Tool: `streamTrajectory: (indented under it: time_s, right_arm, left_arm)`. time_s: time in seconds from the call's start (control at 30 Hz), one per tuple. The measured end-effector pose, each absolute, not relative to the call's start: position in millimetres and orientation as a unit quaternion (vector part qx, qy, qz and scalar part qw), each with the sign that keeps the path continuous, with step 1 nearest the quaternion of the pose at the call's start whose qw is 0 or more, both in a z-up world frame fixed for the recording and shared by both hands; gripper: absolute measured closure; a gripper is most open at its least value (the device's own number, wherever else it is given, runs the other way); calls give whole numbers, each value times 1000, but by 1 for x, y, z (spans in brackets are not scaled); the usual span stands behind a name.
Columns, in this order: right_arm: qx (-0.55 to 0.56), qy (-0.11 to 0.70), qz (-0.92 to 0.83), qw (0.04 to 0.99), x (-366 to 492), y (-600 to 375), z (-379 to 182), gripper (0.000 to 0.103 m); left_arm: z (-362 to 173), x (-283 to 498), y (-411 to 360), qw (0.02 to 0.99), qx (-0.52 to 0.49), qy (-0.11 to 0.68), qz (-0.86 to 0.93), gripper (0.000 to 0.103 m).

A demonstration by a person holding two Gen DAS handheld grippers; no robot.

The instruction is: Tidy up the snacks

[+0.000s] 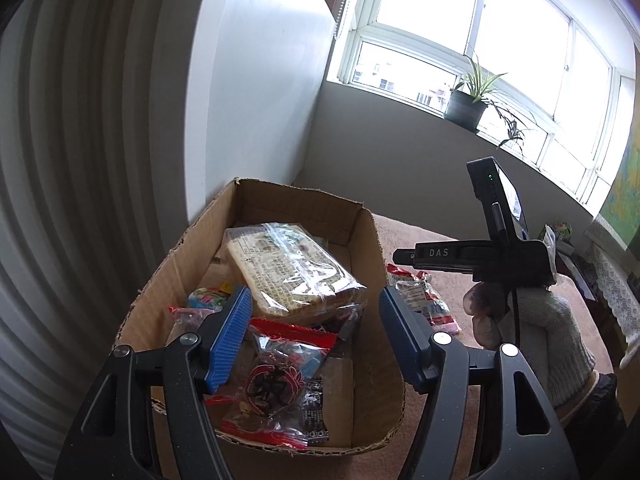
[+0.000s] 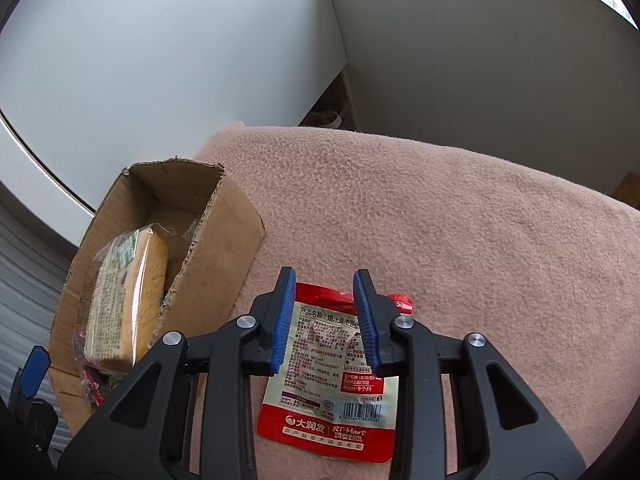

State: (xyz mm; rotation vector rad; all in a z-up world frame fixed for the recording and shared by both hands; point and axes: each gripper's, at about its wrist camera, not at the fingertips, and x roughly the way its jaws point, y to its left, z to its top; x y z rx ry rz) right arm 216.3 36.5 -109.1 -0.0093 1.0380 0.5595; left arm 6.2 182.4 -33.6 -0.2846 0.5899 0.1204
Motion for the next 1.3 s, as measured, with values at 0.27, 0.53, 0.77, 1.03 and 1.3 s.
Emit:
streamTrajectory:
  time_s: [0.27, 0.53, 0.77, 1.03, 1.3]
  right_arm:
    - [-74, 501, 250, 825, 225, 62, -124, 72]
    - [-194, 501, 286, 794, 179, 50, -122, 72]
    - [-191, 490, 281, 803, 147, -2, -117, 73]
    - [-118, 482, 250, 831, 142, -85, -115, 77]
    - [-124, 473, 201, 849, 156, -118, -116, 77]
  left_arm:
    - [-37, 10, 189, 942, -147, 295, 53, 37]
    - [-32, 7, 186, 944, -153, 290, 43, 37]
    - [-23, 6, 168, 948, -153, 279, 23, 37]
    - [-22, 18, 121, 948, -125, 293, -9, 37]
    - [-41, 35, 70, 937, -82, 335, -52, 37]
